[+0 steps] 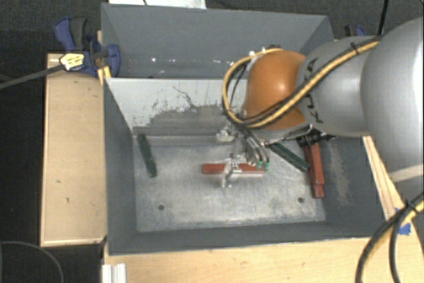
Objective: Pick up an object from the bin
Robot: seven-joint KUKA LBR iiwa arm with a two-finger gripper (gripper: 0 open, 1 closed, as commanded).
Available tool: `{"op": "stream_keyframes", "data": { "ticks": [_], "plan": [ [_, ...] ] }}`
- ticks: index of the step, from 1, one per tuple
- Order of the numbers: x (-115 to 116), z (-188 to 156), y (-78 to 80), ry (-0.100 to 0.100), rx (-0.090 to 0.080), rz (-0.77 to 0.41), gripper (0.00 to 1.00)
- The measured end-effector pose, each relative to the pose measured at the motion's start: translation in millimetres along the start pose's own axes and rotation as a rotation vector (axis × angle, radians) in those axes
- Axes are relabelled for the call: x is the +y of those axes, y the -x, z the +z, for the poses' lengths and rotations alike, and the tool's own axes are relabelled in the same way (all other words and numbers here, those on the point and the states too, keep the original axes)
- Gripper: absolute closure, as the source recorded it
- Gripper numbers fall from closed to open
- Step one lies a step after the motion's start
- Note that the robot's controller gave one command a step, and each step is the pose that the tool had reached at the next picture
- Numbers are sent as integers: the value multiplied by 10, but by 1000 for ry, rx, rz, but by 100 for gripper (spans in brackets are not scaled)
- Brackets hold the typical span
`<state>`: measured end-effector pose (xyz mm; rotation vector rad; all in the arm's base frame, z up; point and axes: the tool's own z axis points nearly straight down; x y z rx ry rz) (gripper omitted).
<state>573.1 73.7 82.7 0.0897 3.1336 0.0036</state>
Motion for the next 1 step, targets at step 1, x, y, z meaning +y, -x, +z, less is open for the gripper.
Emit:
{"op": "stream_keyframes", "data": {
  "ticks": [1],
  "plan": [
    [-98,69,13,0,-1,19,0]
  ]
}}
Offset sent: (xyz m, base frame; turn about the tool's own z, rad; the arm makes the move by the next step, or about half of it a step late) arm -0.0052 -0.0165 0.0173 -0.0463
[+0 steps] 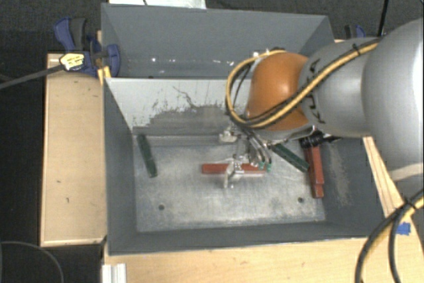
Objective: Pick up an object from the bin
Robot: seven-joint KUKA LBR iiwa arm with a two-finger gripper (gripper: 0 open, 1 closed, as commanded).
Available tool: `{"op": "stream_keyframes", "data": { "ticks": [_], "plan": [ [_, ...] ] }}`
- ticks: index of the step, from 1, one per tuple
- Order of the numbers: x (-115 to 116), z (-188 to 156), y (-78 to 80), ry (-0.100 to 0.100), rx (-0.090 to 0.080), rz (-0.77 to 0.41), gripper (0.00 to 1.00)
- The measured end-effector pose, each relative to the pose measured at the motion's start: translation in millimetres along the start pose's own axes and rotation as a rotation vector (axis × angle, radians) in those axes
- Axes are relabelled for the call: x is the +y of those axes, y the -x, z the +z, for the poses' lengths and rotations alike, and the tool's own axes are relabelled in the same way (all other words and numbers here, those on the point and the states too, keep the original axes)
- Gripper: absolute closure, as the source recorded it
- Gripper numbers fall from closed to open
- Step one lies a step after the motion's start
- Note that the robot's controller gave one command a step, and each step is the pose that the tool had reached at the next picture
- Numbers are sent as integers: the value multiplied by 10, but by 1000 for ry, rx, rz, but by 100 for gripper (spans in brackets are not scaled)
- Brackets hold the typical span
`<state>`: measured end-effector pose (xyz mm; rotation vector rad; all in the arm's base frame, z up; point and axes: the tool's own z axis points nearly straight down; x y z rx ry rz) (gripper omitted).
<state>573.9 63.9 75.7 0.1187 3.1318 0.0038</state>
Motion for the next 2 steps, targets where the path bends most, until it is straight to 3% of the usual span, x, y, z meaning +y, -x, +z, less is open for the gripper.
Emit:
{"op": "stream_keyframes", "data": {
  "ticks": [1,2],
  "plan": [
    [-58,-188,-38,-2,3,-50,0],
    [-16,-72,-4,-2,6,-15,0]
  ]
}}
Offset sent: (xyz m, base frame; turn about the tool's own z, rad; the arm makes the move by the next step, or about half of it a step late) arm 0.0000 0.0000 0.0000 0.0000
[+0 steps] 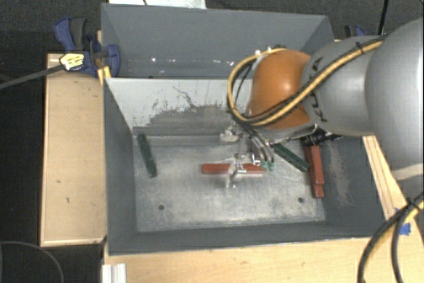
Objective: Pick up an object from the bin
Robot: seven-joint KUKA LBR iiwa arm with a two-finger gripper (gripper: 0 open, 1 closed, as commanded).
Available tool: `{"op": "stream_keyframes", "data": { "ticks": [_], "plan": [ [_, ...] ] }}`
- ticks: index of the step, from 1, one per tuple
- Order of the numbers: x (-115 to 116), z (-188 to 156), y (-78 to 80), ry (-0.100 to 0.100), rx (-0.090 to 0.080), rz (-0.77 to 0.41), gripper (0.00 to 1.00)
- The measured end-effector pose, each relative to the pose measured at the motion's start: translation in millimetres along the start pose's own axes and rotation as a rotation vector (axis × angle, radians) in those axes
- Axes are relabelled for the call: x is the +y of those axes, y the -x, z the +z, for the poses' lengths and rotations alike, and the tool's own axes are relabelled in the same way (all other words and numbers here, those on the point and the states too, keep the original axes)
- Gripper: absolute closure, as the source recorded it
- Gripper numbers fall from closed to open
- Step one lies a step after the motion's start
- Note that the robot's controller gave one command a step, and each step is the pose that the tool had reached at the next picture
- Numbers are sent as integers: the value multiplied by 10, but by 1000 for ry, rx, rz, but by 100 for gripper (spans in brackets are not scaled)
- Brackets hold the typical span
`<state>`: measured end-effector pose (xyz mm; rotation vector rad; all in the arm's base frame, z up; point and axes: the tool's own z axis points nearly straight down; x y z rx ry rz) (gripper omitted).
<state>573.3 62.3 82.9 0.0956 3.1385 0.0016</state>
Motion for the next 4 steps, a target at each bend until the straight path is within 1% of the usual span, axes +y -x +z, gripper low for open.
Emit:
{"op": "stream_keyframes", "data": {
  "ticks": [1,2,3,4],
  "plan": [
    [-36,74,61,2,-14,-106,100],
    [-36,74,61,2,-14,-105,100],
    [-36,52,53,2,-10,-105,100],
    [-39,-36,41,0,-2,-104,100]
  ]
}}
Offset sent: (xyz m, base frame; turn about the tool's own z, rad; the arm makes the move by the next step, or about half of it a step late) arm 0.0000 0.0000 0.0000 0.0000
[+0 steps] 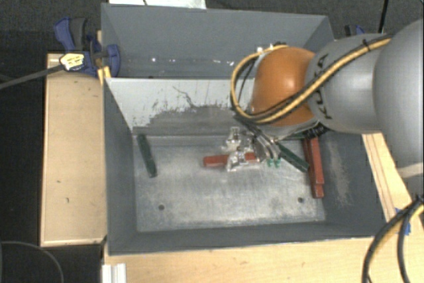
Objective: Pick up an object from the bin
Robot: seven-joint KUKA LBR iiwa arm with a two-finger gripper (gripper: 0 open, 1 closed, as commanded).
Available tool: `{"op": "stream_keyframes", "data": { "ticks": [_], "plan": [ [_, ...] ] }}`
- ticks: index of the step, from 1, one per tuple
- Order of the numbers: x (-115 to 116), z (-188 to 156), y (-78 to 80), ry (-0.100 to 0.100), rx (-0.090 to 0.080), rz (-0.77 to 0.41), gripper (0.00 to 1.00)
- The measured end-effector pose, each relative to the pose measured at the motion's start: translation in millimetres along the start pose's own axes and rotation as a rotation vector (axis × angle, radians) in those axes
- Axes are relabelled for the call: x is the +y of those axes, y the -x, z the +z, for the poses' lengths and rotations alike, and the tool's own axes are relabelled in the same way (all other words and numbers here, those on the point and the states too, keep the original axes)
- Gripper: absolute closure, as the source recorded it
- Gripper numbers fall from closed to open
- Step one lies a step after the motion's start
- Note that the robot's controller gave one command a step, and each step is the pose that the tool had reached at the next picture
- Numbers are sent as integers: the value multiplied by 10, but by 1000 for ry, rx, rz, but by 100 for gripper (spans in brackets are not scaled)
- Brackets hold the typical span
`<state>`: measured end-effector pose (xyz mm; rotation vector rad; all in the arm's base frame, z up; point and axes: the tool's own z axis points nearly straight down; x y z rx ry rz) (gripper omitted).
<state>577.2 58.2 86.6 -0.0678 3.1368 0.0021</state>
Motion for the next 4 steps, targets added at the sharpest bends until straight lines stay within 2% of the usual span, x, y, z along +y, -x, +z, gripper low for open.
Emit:
{"op": "stream_keyframes", "data": {
  "ticks": [2,3,4],
  "plan": [
    [0,-110,9,0,-1,2,100],
    [-1,-166,-4,0,5,2,100],
    [-1,-366,-19,-1,11,3,100]
  ]
}}
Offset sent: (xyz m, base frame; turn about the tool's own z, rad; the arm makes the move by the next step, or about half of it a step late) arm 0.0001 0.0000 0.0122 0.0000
